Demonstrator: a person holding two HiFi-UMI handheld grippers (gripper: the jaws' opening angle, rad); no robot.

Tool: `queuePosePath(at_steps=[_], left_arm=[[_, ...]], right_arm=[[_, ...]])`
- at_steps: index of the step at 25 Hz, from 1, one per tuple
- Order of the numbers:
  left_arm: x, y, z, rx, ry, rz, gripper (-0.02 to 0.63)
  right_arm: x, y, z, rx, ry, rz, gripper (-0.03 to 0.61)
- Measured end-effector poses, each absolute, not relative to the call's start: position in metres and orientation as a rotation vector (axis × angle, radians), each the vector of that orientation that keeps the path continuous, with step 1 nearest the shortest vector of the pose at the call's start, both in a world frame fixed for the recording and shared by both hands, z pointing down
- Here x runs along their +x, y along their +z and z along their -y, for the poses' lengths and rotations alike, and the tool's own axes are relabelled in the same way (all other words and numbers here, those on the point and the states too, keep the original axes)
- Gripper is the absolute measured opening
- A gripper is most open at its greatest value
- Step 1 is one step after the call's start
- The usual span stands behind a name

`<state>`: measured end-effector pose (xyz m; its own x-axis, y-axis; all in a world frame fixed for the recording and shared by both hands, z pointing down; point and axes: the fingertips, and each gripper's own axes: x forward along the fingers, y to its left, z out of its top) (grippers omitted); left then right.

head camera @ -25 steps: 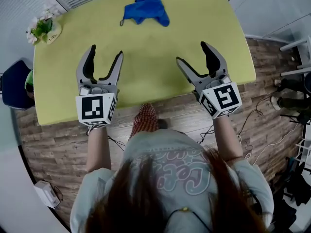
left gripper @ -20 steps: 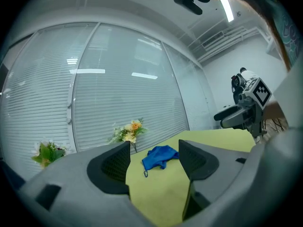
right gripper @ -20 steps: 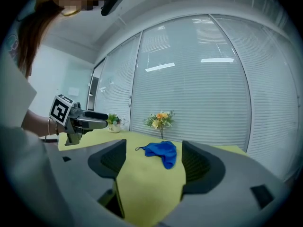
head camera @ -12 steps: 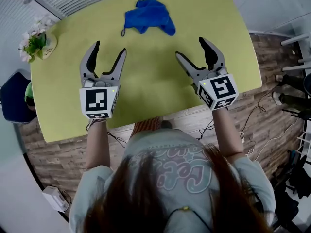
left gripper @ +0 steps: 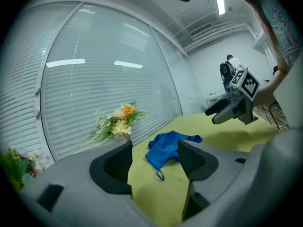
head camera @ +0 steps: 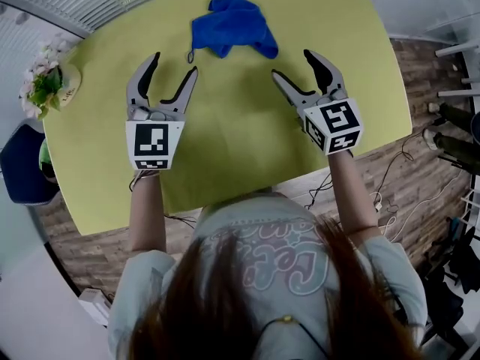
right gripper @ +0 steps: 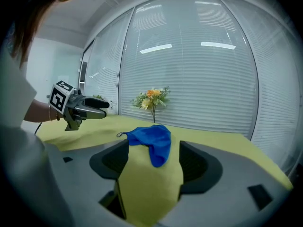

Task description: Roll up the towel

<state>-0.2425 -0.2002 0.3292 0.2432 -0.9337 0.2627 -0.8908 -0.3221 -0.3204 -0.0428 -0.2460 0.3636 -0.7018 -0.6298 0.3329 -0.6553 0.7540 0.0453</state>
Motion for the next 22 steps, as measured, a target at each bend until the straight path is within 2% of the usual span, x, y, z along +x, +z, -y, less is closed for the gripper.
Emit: queuePosePath(at_steps=[10,18,22], left_arm=[[-0.255,0.377,0.238,-2.421,-0.881,-1.602,0.293],[-0.252,0.402,0.26,-2.438,-1.039,-1.451,0.291],[-0.25,0.413,0.268,-2.446,-1.098,-1.389,0.27]], right_arm=[[-0.05,0.398,0.279,1.002,0.14,2.505,0.301],[-0.057,0.426,0.291,0.985,0.199,2.425,0.296],[-0.058,0.433,0.295,0.993,0.203,2.385,0.287]])
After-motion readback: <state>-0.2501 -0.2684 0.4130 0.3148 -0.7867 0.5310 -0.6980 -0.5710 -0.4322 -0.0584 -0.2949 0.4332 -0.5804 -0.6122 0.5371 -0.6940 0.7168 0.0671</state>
